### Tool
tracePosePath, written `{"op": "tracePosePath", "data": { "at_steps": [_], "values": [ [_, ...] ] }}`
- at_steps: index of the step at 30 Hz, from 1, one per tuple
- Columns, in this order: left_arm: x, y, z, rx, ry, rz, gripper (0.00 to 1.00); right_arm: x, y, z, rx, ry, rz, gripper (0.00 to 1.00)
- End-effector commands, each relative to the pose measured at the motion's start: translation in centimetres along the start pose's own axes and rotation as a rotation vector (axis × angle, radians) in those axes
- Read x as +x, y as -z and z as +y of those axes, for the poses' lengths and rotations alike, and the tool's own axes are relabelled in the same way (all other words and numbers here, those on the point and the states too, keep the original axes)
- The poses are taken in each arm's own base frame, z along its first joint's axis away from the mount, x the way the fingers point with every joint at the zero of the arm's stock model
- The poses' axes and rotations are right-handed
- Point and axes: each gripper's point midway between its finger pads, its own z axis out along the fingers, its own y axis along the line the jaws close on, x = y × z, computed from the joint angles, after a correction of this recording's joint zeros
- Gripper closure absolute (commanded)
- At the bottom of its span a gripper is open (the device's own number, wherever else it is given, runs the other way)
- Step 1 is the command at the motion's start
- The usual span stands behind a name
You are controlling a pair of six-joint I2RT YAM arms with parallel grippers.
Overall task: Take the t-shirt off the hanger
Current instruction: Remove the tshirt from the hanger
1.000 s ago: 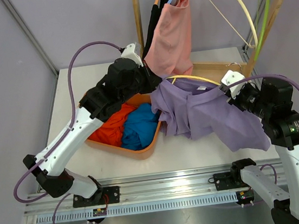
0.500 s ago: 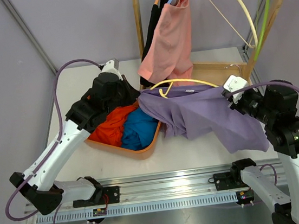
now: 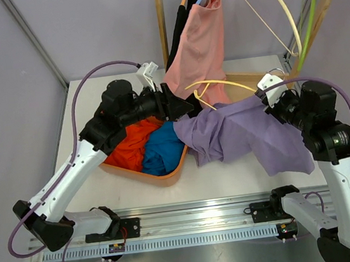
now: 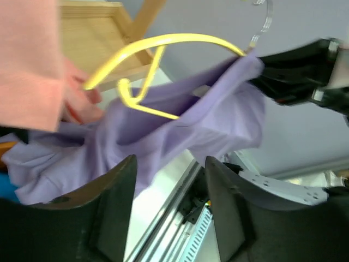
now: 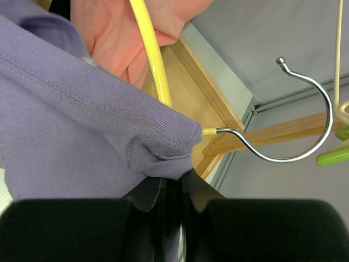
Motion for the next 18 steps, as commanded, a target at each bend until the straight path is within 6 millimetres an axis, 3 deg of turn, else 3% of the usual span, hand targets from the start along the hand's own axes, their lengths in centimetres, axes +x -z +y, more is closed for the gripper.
{"op": "tracePosePath", "data": {
  "at_steps": [1, 3, 4, 5, 7, 11, 12, 15, 18],
  "values": [
    [-2.9, 3.5, -5.5, 0.202, -0.297, -0.059, 0.31, -3.2, 1.8, -2.9, 0.108, 0.072, -0.092, 1.00],
    [-4.4, 5.1, -6.1, 0.165, -0.398, -0.097, 0.18, -2.6, 1.6, -1.3, 0.028, 0.116, -0.083, 1.00],
    [-4.2, 5.5, -5.5, 0.139, -0.469, -0.075, 0.09, -2.8, 1.5, -0.3, -0.032, 0.181, -0.109, 1.00],
    [-4.5, 5.9, -5.5, 0.131, -0.509, -0.074, 0.06, -2.7, 1.5, 0.5, -0.073, 0.219, -0.117, 1.00],
    [-5.0, 6.2, -5.8, 0.127, -0.596, -0.051, 0.02, -2.9, 1.4, 2.4, -0.174, 0.318, -0.167, 1.00],
    [-4.2, 5.3, -6.5, 0.213, -0.660, 0.052, 0.01, -4.1, 1.6, 5.2, -0.323, 0.448, -0.291, 1.00],
    [-3.9, 5.2, -7.5, 0.278, -0.669, 0.050, 0.01, -4.6, 1.7, 5.5, -0.346, 0.478, -0.318, 1.00],
    [-1.5, 4.1, -8.1, 0.399, -0.564, 0.124, 0.01, -6.1, 1.4, 6.0, -0.398, 0.495, -0.394, 1.00],
    [0.7, 2.6, -7.8, 0.398, -0.485, 0.206, 0.01, -7.3, 0.8, 5.8, -0.405, 0.516, -0.444, 1.00]
  ]
}}
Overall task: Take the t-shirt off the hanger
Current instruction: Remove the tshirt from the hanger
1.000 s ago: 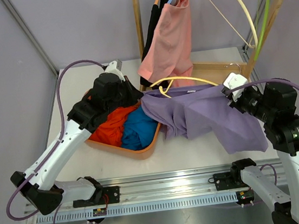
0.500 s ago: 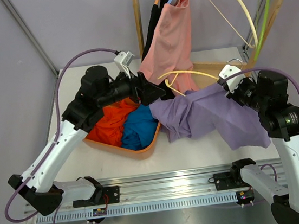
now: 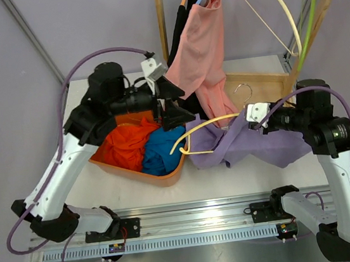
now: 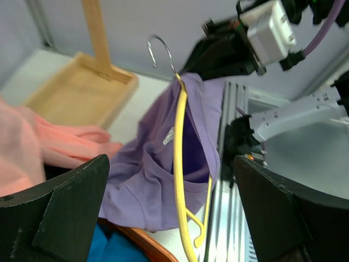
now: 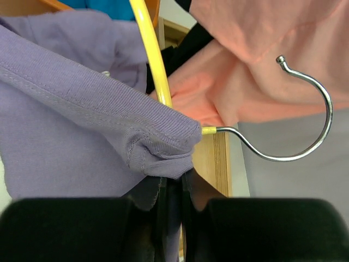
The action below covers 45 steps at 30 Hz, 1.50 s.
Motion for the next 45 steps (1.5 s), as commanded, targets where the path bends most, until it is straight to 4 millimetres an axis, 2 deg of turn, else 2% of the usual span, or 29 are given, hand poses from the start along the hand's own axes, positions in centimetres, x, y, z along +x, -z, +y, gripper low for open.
{"op": "tracePosePath", "data": {
  "at_steps": [1, 2, 5, 6, 8, 9, 13, 16, 20, 21, 23, 27, 31, 32, 33, 35, 36, 37, 41, 45],
  "values": [
    [3.4, -2.4, -1.2, 0.113, 0.106, 0.104, 0.01, -3.8, -0.2, -2.0, 0.009, 0.152, -0.160, 1.00],
    [4.4, -3.4, -1.2, 0.102, 0.123, 0.135, 0.01, -3.9, -0.5, -2.1, -0.003, 0.163, -0.164, 1.00],
    [4.9, -4.7, -1.6, 0.068, 0.094, 0.167, 0.01, -4.4, -1.4, -1.7, -0.038, 0.184, -0.183, 1.00],
    [5.9, -5.3, -0.4, 0.001, 0.091, 0.207, 0.01, -4.5, -1.5, -1.6, -0.045, 0.194, -0.186, 1.00],
    [6.5, -5.7, 0.5, -0.052, 0.057, 0.242, 0.01, -4.8, -1.9, -1.2, -0.064, 0.209, -0.195, 1.00],
    [7.5, -6.1, 1.0, -0.082, 0.070, 0.284, 0.02, -4.9, -2.0, -1.1, -0.065, 0.222, -0.197, 1.00],
    [8.9, -6.8, 0.7, -0.038, 0.063, 0.326, 0.06, -5.0, -2.1, -0.8, -0.069, 0.249, -0.203, 1.00],
    [9.7, -7.2, 0.5, -0.013, 0.090, 0.338, 0.16, -5.0, -2.2, -0.9, -0.057, 0.267, -0.207, 1.00],
    [10.5, -7.5, 0.3, 0.008, 0.111, 0.357, 0.41, -5.2, -2.2, -0.7, -0.058, 0.267, -0.220, 1.00],
    [10.6, -7.6, 0.2, 0.014, 0.113, 0.358, 0.56, -5.1, -2.2, -0.7, -0.056, 0.269, -0.220, 1.00],
    [11.0, -7.6, 0.2, 0.016, 0.118, 0.364, 0.63, -5.2, -2.2, -0.5, -0.055, 0.275, -0.224, 1.00],
    [11.1, -7.7, 0.0, 0.029, 0.114, 0.356, 1.00, -5.0, -2.5, -0.8, -0.047, 0.255, -0.219, 1.00],
    [10.4, -7.9, 0.9, -0.040, 0.147, 0.321, 1.00, -4.2, -3.4, -2.6, 0.013, 0.129, -0.175, 0.99],
    [10.1, -8.1, 1.4, -0.074, 0.162, 0.300, 1.00, -4.2, -3.4, -3.4, 0.039, 0.058, -0.163, 0.96],
    [9.8, -8.2, 1.6, -0.089, 0.170, 0.285, 1.00, -3.3, -3.9, -4.1, 0.054, 0.007, -0.122, 0.92],
    [9.2, -8.5, 2.2, -0.122, 0.206, 0.251, 1.00, -3.2, -3.9, -4.7, 0.072, -0.092, -0.097, 0.87],
    [9.1, -8.6, 2.4, -0.128, 0.221, 0.241, 1.00, -2.9, -4.1, -4.7, 0.068, -0.121, -0.089, 0.81],
    [9.0, -8.7, 2.7, -0.140, 0.233, 0.231, 1.00, -2.9, -4.1, -4.5, 0.064, -0.140, -0.087, 0.70],
    [8.7, -9.4, 3.5, -0.163, 0.289, 0.206, 1.00, -2.1, -4.0, -3.5, 0.049, -0.228, -0.053, 0.49],
    [8.7, -9.5, 4.1, -0.193, 0.305, 0.198, 1.00, -1.4, -3.5, -3.8, 0.095, -0.266, -0.015, 0.37]
  ]
}}
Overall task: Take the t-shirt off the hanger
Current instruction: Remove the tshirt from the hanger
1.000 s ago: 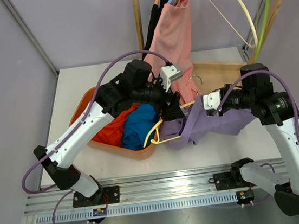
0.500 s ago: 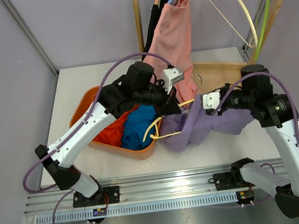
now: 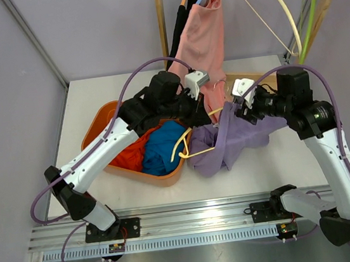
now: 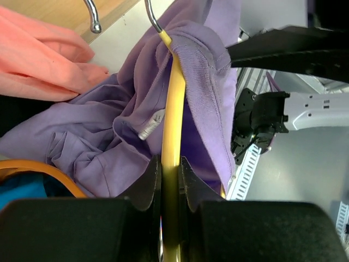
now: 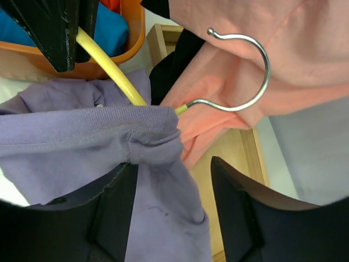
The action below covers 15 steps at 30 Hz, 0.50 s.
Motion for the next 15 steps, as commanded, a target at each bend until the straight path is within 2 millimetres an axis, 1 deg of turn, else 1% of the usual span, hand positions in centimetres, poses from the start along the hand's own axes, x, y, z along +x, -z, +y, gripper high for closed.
{"op": "tracePosePath", "data": {
  "at_steps": [1, 2, 3, 4, 5, 6, 7, 8, 10, 11, 12, 13, 14, 15],
  "values": [
    [-3.7, 0.5, -0.4, -0.010, 0.013, -0.140, 1.00, -2.0, 1.9, -2.1, 0.128, -0.054, -0.022, 0.36],
    [-4.0, 0.6, -0.1, -0.032, 0.025, -0.156, 1.00, -2.1, 2.2, -2.0, 0.137, -0.103, -0.017, 0.32],
    [-4.2, 0.6, 0.2, -0.051, 0.035, -0.163, 1.00, -2.3, 2.4, -2.1, 0.138, -0.135, -0.017, 0.31],
    [-4.4, 0.7, 0.4, -0.062, 0.042, -0.175, 1.00, -3.2, 2.9, -2.2, 0.146, -0.162, -0.031, 0.30],
    [-4.6, 0.7, 0.7, -0.081, 0.064, -0.186, 1.00, -3.2, 3.0, -1.6, 0.131, -0.265, -0.027, 0.29],
    [-4.8, 0.7, 0.8, -0.092, 0.076, -0.194, 1.00, -3.5, 2.9, -1.5, 0.117, -0.319, -0.029, 0.27],
    [-5.0, 0.8, 0.8, -0.100, 0.085, -0.203, 1.00, -4.4, 3.4, -1.5, 0.113, -0.358, -0.047, 0.26],
    [-5.2, 0.6, 1.1, -0.115, 0.108, -0.213, 1.00, -4.8, 3.4, -0.6, 0.080, -0.474, -0.053, 0.24],
    [-5.7, 0.6, 1.1, -0.123, 0.119, -0.236, 1.00, -5.2, 2.8, 0.1, 0.033, -0.599, -0.054, 0.23],
    [-5.9, 0.5, 1.1, -0.125, 0.134, -0.245, 1.00, -5.6, 2.4, 0.7, 0.006, -0.720, -0.067, 0.22],
    [-6.2, 0.6, 1.1, -0.131, 0.140, -0.255, 1.00, -5.8, 2.3, 1.0, -0.003, -0.780, -0.077, 0.23],
    [-6.3, 0.6, 1.0, -0.131, 0.144, -0.262, 1.00, -5.1, 1.5, 1.5, -0.008, -0.854, -0.068, 0.24],
    [-6.6, 0.6, 1.1, -0.139, 0.158, -0.272, 1.00, -5.6, 1.2, 0.6, 0.046, -0.983, -0.104, 0.25],
    [-7.0, 0.8, 1.1, -0.143, 0.161, -0.282, 1.00, -5.3, 1.0, 0.3, 0.072, -1.049, -0.100, 0.25]
  ]
}}
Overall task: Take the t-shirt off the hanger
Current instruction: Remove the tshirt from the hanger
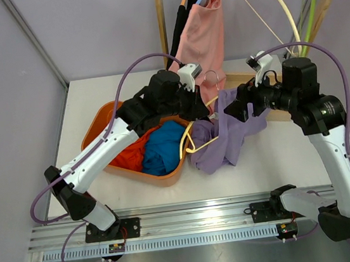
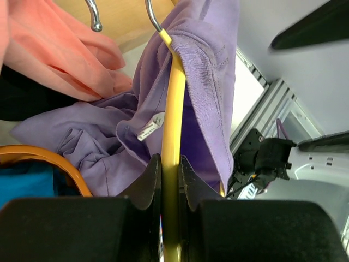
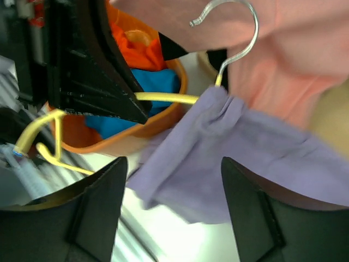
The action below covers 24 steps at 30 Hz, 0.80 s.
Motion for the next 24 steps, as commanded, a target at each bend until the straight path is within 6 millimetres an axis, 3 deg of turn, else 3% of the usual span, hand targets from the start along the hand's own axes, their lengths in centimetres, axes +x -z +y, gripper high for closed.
{"op": "tracePosePath", "data": {
  "at_steps": [1, 6, 10, 12, 14, 15, 18, 20, 21, 23, 24],
  "values": [
    [-5.2, 0.9, -1.8, 0.026, 0.022, -0.192, 1.00, 0.1, -1.4, 0.4, 0.044, -0.455, -0.008, 0.21],
    [-5.8, 1.1, -2.3, 0.047, 0.046, -0.219, 1.00, 0.8, -2.8, -2.7, 0.180, -0.482, 0.010, 0.23],
    [-5.9, 1.2, -3.0, 0.076, 0.049, -0.225, 1.00, 1.4, -4.7, -2.0, 0.103, -0.554, 0.046, 0.35],
    [-5.9, 1.3, -3.1, 0.082, 0.049, -0.224, 1.00, 1.8, -5.7, -2.1, 0.087, -0.569, 0.064, 0.46],
    [-5.7, 1.4, -2.9, 0.073, 0.042, -0.225, 1.00, 1.5, -5.9, -2.7, 0.108, -0.544, 0.057, 0.80],
    [-5.5, 1.5, -2.6, 0.061, 0.036, -0.224, 1.00, 1.1, -5.6, -3.0, 0.121, -0.515, 0.041, 1.00],
    [-4.0, 2.1, -0.7, -0.020, -0.006, -0.200, 1.00, -2.6, -3.2, -5.1, 0.242, -0.353, -0.059, 1.00],
    [-2.4, 2.0, 1.1, -0.080, -0.058, -0.174, 1.00, -3.7, -1.5, -8.0, 0.372, -0.332, -0.107, 1.00],
    [-2.5, 3.2, 1.1, -0.085, -0.083, -0.195, 1.00, -4.3, -0.6, -9.1, 0.413, -0.329, -0.128, 1.00],
    [-1.3, 3.8, 2.0, -0.104, -0.147, -0.184, 1.00, -3.9, 1.2, -12.6, 0.523, -0.364, -0.145, 1.00],
    [-1.5, 4.9, 1.9, -0.104, -0.168, -0.202, 1.00, -3.3, 1.7, -13.7, 0.556, -0.380, -0.142, 1.00]
  ]
}}
